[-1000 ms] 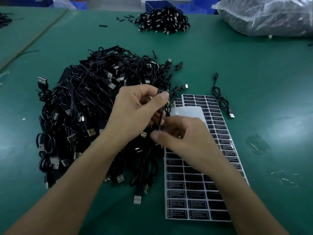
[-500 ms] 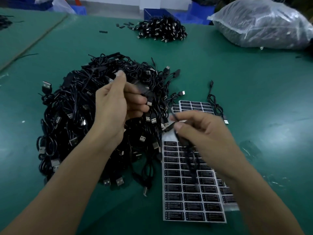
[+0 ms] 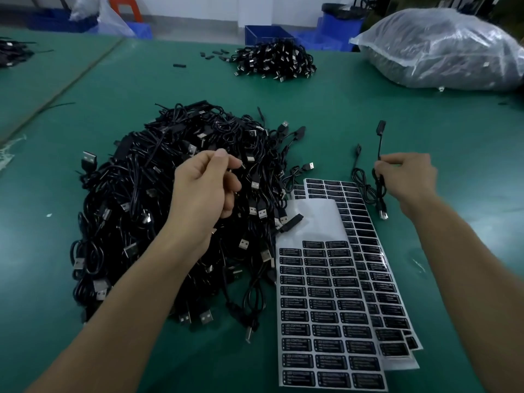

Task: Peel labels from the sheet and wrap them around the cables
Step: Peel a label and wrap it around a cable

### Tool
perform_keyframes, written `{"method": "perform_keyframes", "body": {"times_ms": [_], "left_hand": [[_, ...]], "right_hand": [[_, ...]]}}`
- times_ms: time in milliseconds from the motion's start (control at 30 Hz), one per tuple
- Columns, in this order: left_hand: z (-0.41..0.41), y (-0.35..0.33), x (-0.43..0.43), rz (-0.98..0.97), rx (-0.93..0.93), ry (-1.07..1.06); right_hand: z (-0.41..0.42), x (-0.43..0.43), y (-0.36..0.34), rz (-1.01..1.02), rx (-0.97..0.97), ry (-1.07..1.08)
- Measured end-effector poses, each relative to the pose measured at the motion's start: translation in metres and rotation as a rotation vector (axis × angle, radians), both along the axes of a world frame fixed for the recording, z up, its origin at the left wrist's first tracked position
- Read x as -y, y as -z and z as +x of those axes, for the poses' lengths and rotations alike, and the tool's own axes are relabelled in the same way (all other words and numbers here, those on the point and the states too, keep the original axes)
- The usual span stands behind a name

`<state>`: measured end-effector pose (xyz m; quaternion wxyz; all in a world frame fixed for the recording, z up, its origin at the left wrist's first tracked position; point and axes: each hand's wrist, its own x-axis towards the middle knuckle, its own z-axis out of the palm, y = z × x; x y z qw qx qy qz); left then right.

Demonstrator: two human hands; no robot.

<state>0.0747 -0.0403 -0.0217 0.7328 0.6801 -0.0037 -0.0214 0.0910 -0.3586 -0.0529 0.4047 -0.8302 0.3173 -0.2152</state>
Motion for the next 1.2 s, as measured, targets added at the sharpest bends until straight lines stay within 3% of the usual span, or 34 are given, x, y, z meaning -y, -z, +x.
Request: {"method": "perform_keyframes", "body": {"times_ms": [133,200,300,433,533,633,800,933,1200], "left_hand": [[0.002,-0.002,-0.003,-0.113,-0.048,-0.010],[0.002,-0.002,-0.003,-0.123,-0.054,-0.010],[0.001,-0.001,-0.002,-0.123,-0.056,-0.014],[0.002,0.000,-0.001,-0.094,-0.039,-0.011],[0.001,0.003,0.001,0.024,0.009,0.026],[0.000,0.008,0.003,0.211,0.103,0.114],[-0.005,0.014,0.002,0.621,0.321,0.353],[-0.011,0.014,0.007,1.182,0.367,0.512],[-0.012,0.001,-0.001,1.078,0.324,0.574]], "right_hand": [[0.005,-0.005,-0.001,-0.049,-0.131,-0.066],[0.000,-0.016,-0.008,-0.203,-0.168,-0.096],[-0.013,-0.046,-0.021,-0.419,-0.076,-0.197],[-0.035,-0.102,-0.033,-0.302,-0.097,-0.536],[-0.048,-0.124,-0.030,-0.301,-0.300,-0.748],[-0.053,-0.128,-0.019,-0.392,-0.463,-0.751],[-0.052,-0.126,-0.002,-0.490,-0.395,-0.758],[-0.055,-0.120,-0.002,-0.436,-0.340,-0.792],[-0.077,-0.107,-0.021,0.029,-0.108,-0.892]]}}
